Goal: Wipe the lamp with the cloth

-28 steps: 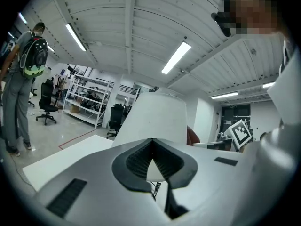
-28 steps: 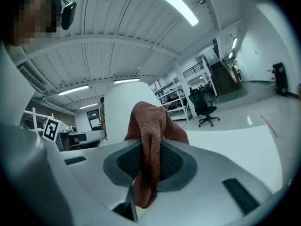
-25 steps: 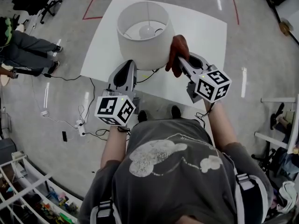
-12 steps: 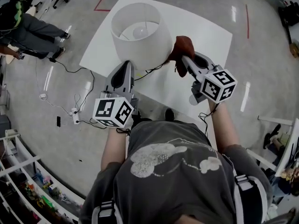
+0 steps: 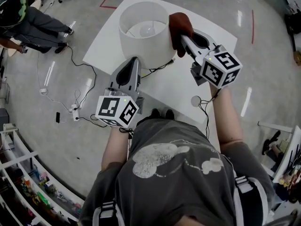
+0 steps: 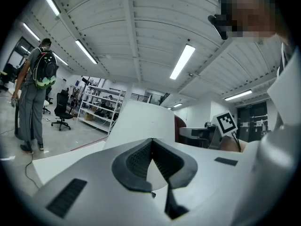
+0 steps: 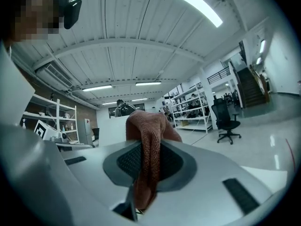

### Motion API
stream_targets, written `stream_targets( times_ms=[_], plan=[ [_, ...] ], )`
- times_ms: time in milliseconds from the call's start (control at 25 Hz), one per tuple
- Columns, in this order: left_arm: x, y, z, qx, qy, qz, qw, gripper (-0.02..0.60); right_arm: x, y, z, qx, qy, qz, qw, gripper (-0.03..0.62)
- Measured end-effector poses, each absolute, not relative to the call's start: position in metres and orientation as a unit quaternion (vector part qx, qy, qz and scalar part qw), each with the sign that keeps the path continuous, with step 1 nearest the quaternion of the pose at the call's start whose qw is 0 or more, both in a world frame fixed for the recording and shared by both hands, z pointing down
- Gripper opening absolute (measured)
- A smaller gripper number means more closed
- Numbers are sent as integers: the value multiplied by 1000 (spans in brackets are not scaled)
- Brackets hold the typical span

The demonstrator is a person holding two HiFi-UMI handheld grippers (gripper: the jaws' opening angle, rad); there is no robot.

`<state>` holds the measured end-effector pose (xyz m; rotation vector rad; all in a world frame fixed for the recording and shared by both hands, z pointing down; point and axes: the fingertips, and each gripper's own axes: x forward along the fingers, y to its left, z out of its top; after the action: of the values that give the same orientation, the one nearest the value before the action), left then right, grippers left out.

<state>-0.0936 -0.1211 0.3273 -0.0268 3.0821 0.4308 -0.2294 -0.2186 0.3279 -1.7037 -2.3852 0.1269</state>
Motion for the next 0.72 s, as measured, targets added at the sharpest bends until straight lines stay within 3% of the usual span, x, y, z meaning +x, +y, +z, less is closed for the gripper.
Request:
stream_targets(
  times_ms=[720],
  plan=[
    [-86,-110,346,21,985,171,3,8,-241,-251,436,-511,-827,11,233,58]
  ],
)
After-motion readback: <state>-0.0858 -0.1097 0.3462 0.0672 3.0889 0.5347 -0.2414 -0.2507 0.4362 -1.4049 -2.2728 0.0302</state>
